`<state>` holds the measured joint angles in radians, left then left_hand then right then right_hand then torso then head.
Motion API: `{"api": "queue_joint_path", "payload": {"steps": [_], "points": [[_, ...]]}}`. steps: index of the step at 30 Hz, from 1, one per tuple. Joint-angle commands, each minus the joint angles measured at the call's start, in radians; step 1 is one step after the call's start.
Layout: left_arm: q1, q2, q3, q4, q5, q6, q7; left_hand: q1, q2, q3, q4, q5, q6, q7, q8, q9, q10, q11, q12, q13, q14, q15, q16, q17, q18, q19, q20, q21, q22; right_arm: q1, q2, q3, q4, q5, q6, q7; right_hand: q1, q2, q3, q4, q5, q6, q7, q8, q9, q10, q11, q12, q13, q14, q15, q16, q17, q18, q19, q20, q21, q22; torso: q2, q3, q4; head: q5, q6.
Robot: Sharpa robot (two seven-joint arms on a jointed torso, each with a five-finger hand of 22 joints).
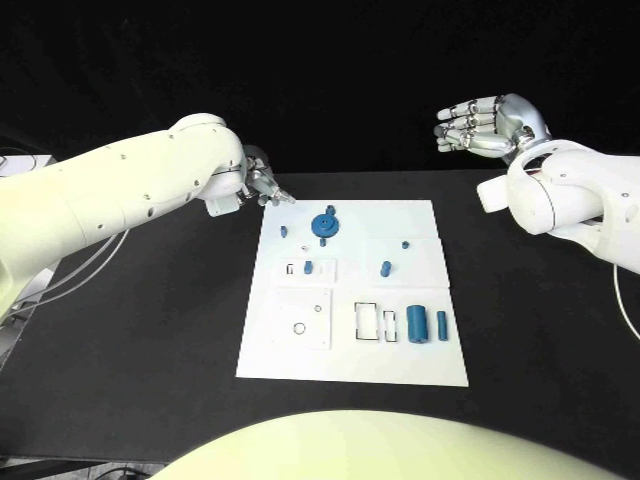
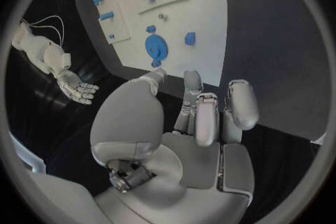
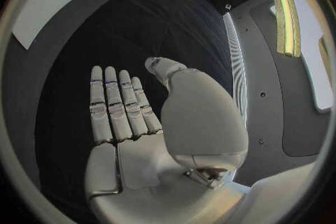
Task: Assemble the parts on the task board
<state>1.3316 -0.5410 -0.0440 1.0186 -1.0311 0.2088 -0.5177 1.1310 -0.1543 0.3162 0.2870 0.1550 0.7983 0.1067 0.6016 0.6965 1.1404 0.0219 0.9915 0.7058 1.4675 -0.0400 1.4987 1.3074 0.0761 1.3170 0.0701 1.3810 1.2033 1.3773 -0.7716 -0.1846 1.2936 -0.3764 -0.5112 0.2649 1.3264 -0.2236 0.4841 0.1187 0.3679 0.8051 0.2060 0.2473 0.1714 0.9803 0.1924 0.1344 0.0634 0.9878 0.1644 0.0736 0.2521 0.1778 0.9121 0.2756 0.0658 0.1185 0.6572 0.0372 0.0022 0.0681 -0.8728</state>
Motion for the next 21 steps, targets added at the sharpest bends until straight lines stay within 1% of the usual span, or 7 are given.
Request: {"api": "queue_joint_path", "payload": {"steps": [1, 3, 5, 10, 15, 21], "points": [[-0.005, 0.017, -0.002, -0.028, -0.016, 0.055, 0.007, 0.005, 0.003, 0.005, 0.002, 0.004, -0.006, 0.000, -0.006, -0.001, -0.001, 0.008, 0.001, -0.001, 0.067, 0.007, 0.003, 0.158, 0.007, 0.003, 0.000, 0.004, -0.001, 0.000, 0.000, 0.000, 0.003, -0.002, 0.014, 0.008, -0.005, 0.002, -0.004, -0.001, 0.005, 0.003, 0.052, -0.005, -0.001, 0.001, 0.008, -0.005, 0.000, -0.005, -0.001, -0.006, -0.001, 0.006, -0.005, -0.002, -0.002, -0.001, 0.004, -0.0021, -0.0023, 0.005, 0.000], [-0.009, 0.025, -0.003, -0.044, -0.013, 0.063, 0.006, 0.005, 0.004, 0.005, 0.002, 0.004, -0.006, 0.000, -0.006, -0.001, -0.003, 0.008, -0.001, -0.005, 0.066, 0.007, 0.002, 0.156, 0.008, 0.001, 0.000, 0.003, -0.004, 0.000, 0.001, 0.000, 0.003, -0.002, 0.014, 0.006, -0.004, 0.003, -0.004, -0.002, 0.005, 0.003, 0.052, -0.005, -0.001, 0.001, 0.008, -0.006, 0.000, -0.005, -0.001, -0.006, -0.001, 0.006, -0.005, -0.002, -0.002, -0.001, 0.005, -0.0028, -0.0039, 0.009, 0.000], [-0.012, 0.032, -0.004, -0.058, -0.008, 0.070, 0.006, 0.005, 0.004, 0.005, 0.002, 0.004, -0.006, 0.000, -0.006, -0.002, -0.004, 0.008, -0.002, -0.007, 0.066, 0.007, 0.002, 0.156, 0.008, 0.001, 0.000, 0.002, -0.005, 0.000, 0.002, 0.000, 0.003, -0.002, 0.014, 0.005, -0.002, 0.005, -0.003, -0.003, 0.008, 0.004, 0.052, -0.005, -0.001, 0.002, 0.008, -0.006, 0.000, -0.005, -0.001, -0.005, -0.003, 0.006, -0.005, -0.002, -0.001, -0.003, 0.004, -0.0027, -0.0044, 0.010, 0.000], [-0.021, 0.046, -0.005, -0.084, 0.013, 0.088, 0.006, 0.005, 0.004, 0.005, 0.002, 0.004, -0.006, 0.000, -0.006, -0.002, -0.006, 0.009, -0.004, -0.009, 0.067, 0.008, 0.003, 0.157, 0.008, 0.001, 0.000, 0.003, -0.004, 0.000, 0.003, 0.000, 0.002, -0.003, 0.013, 0.004, -0.002, 0.005, -0.003, -0.003, 0.008, 0.004, 0.052, -0.005, -0.001, 0.002, 0.008, -0.006, 0.000, -0.005, -0.001, -0.005, -0.003, 0.006, -0.005, -0.002, -0.001, -0.003, 0.005, -0.0024, -0.0038, 0.010, 0.000], [-0.029, 0.054, -0.007, -0.096, 0.024, 0.105, 0.008, 0.006, 0.009, 0.008, 0.002, 0.004, -0.005, 0.001, -0.007, -0.004, -0.010, 0.009, -0.005, -0.012, 0.066, 0.009, 0.002, 0.156, 0.009, 0.000, 0.002, 0.001, -0.006, 0.000, 0.005, 0.000, 0.001, -0.015, 0.012, 0.003, -0.001, 0.007, -0.001, -0.005, 0.010, 0.005, 0.052, -0.006, -0.001, 0.002, 0.007, -0.007, 0.000, -0.004, -0.001, -0.005, -0.004, 0.006, -0.005, -0.002, -0.001, -0.005, 0.004, -0.0024, -0.0024, 0.007, 0.000], [-0.034, 0.057, -0.010, -0.101, 0.029, 0.123, 0.009, 0.002, 0.009, 0.007, 0.003, 0.002, -0.005, 0.003, -0.009, -0.008, -0.014, 0.011, -0.006, -0.014, 0.065, 0.010, 0.001, 0.153, 0.009, -0.003, 0.003, 0.000, -0.009, 0.000, 0.006, 0.000, -0.001, -0.021, 0.012, 0.001, 0.000, 0.008, 0.000, -0.006, 0.011, 0.006, 0.051, -0.006, -0.001, 0.003, 0.007, -0.007, 0.000, -0.004, -0.001, -0.005, -0.005, 0.006, -0.005, -0.002, -0.001, -0.006, 0.004, -0.0016, -0.0025, 0.007, 0.000]]}}
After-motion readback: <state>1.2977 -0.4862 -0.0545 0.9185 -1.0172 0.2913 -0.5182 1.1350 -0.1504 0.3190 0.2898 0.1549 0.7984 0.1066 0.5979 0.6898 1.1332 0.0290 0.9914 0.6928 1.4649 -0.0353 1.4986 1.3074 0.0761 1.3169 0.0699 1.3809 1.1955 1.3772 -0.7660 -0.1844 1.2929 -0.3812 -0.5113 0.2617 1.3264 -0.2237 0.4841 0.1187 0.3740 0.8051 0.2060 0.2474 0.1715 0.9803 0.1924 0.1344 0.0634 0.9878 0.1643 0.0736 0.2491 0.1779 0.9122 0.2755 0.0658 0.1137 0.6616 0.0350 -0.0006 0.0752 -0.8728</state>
